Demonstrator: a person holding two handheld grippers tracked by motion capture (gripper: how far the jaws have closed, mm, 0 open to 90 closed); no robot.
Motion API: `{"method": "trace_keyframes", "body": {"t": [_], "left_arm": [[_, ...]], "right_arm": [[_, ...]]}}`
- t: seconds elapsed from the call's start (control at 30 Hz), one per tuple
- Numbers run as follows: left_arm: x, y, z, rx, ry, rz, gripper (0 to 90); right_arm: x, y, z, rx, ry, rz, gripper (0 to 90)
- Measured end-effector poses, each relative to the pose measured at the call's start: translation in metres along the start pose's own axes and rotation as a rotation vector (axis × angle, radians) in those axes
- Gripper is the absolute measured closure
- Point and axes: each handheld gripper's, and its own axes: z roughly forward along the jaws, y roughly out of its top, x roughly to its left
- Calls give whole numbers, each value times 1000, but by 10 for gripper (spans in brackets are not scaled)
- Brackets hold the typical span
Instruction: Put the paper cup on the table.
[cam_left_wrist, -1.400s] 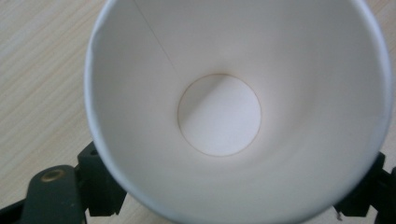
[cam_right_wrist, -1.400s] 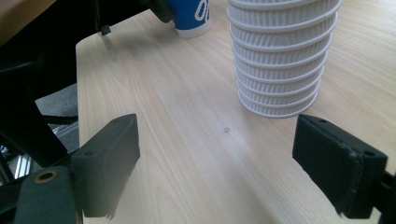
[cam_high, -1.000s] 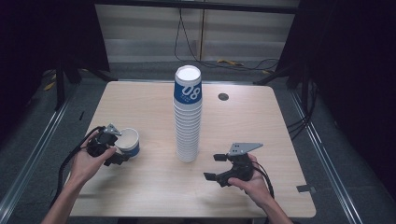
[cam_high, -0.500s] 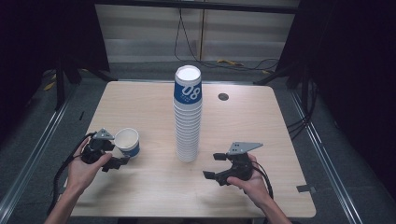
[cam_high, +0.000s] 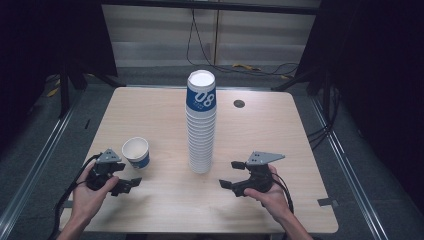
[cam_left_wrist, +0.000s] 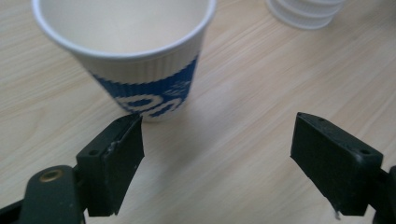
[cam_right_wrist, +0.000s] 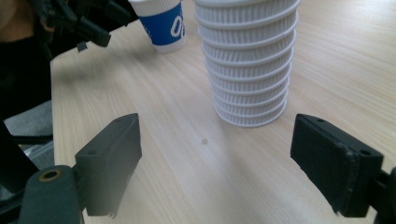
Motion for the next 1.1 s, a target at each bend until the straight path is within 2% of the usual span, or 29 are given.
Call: {"method": "trace_keyframes", "body": {"t": [0.07,0.1,0.17,0.23,0.27,0.3,0.37,0.43,0.53,0.6,0.73,0.87,0.97,1.0,1.03,1.1], "left_arm": [[-11,0,3,-11,-12,14,171],[-16,1,5,-22,-33,20,171],[-24,3,8,-26,-43,38,172],[-29,6,10,-35,-57,46,171],[-31,7,11,-47,-66,37,171],[-33,7,13,-65,-61,46,172],[-36,8,16,-107,-25,63,172],[-37,10,20,-105,-51,43,172],[-43,14,25,-121,-59,46,172],[-46,17,28,-126,-89,38,172],[-53,20,36,-147,-92,47,172],[-66,17,48,-192,-127,68,171],[-70,13,49,-213,-132,85,171],[-68,10,49,-251,-143,51,170],[-68,9,49,-269,-141,42,170],[-68,7,49,-271,-136,50,168]], "right_arm": [[0,2,1,-13,7,11,168],[1,3,2,-12,10,9,168],[2,4,4,-11,7,2,167],[4,3,3,-2,5,-2,167],[4,3,3,2,0,-7,167],[5,3,1,4,-3,-9,167],[5,1,-3,2,-6,2,172],[5,-1,-8,4,-16,6,173],[5,-3,-12,2,-43,3,174],[5,-5,-13,6,-65,-5,174],[5,-8,-11,-3,-73,-4,174],[6,-13,-7,-5,-84,1,174],[6,-16,-6,-3,-89,4,173],[6,-18,-5,8,-95,2,173],[5,-19,-4,9,-95,1,173],[6,-20,-3,22,-101,1,171]]}}
